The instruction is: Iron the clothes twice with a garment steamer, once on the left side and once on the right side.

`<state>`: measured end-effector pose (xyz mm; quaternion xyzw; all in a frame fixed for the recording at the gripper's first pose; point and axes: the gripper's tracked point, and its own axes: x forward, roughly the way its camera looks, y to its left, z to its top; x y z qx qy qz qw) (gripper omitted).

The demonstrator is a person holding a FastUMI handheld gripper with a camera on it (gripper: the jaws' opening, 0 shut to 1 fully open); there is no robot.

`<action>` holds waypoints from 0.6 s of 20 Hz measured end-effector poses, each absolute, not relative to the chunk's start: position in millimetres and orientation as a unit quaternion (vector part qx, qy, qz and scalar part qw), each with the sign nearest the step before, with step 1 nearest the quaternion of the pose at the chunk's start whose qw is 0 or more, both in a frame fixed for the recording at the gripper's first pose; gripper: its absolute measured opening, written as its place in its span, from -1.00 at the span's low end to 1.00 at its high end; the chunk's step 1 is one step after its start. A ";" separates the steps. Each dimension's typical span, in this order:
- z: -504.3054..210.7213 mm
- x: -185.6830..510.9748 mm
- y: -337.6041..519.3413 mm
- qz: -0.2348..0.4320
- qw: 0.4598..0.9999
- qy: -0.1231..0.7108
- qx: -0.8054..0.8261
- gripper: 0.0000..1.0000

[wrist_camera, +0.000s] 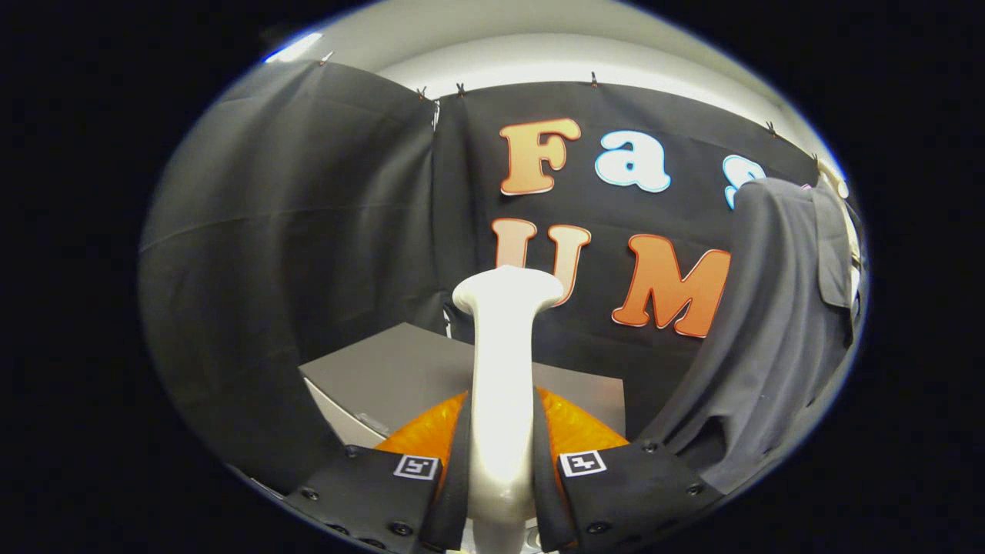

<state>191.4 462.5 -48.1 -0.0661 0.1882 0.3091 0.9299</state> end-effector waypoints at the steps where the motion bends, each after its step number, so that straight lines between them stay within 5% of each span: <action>1: -39.7 177.5 459.2 0.317 0.930 0.179 -0.056 -0.14; 12: 39.7 101.3 350.8 0.314 0.943 0.104 -0.018 -0.15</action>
